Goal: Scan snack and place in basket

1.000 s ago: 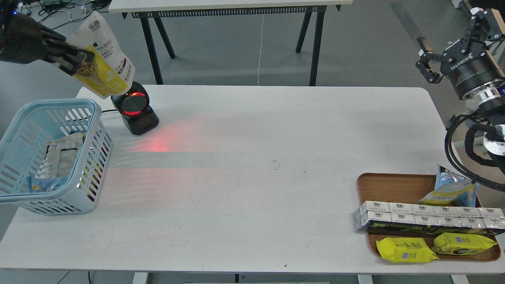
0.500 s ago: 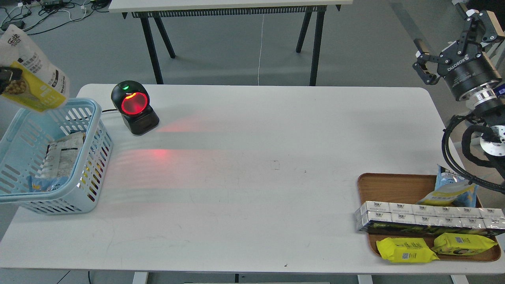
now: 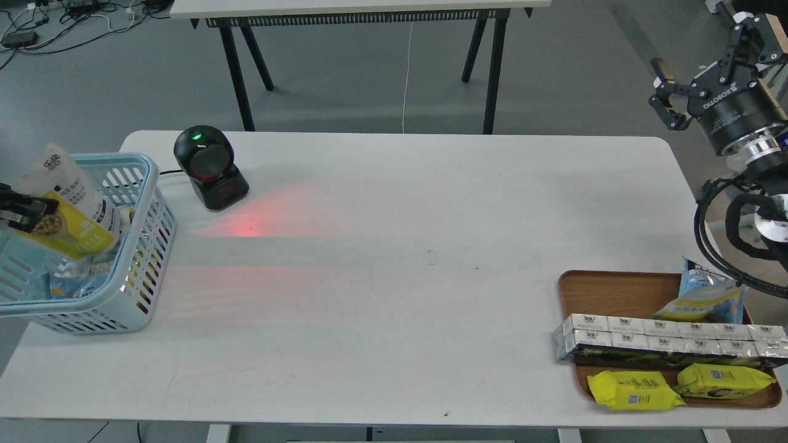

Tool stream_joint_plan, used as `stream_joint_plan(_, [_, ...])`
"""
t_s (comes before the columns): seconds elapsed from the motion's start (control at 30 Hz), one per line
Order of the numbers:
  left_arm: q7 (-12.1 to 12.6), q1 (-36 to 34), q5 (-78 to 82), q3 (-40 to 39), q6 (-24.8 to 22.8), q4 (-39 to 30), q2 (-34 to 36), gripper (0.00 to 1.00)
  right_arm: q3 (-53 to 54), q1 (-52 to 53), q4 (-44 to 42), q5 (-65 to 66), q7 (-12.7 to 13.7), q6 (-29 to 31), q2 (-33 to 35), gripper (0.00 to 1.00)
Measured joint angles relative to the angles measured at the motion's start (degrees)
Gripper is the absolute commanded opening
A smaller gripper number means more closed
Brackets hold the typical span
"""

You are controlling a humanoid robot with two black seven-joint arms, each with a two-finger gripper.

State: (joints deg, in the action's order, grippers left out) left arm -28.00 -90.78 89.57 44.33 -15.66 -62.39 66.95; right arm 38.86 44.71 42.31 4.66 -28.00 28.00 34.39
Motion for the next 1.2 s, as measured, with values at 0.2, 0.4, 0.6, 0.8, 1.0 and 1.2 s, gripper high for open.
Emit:
stream_joint_plan(0.2, [0.0,3.2,0.0,-3.7,-0.2,1.7,-2.0,0.38,0.0,0.0,0.2,0.0,0.0,0.0,0.0,1.00])
stream_joint_plan(0.4, [0.0,4.5,-1.3,-12.1,-0.3,2.2,-3.9,0.84,0.0,0.0,0.2,-0.1,0.0,0.0,-0.2,1.00])
stream_joint_plan(0.6, [0.0,8.0,-5.9,-23.5,-0.9,3.6,-8.7,0.89,-0.3,0.5,0.5,0.0,0.0,0.0,-0.7,1.00])
stream_joint_plan(0.8, [0.0,8.9,-27.6,-31.3,-2.4,6.9,-14.9,0.94,-0.6,1.6,0.8,0.7,0.0,0.0,-0.4,1.00])
stream_joint_plan(1.0, [0.0,10.1,-51.7,-41.6,-11.1,11.4,-22.0,0.98,-3.9,5.2,1.4,1.7,0.0,0.0,-0.5,1.00])
stream_joint_plan(1.2, [0.0,17.5,-61.9,-54.9,-12.3,21.2,-30.4,0.99,-5.8,6.9,2.8,1.8,0.0,0.0,-0.8,1.00])
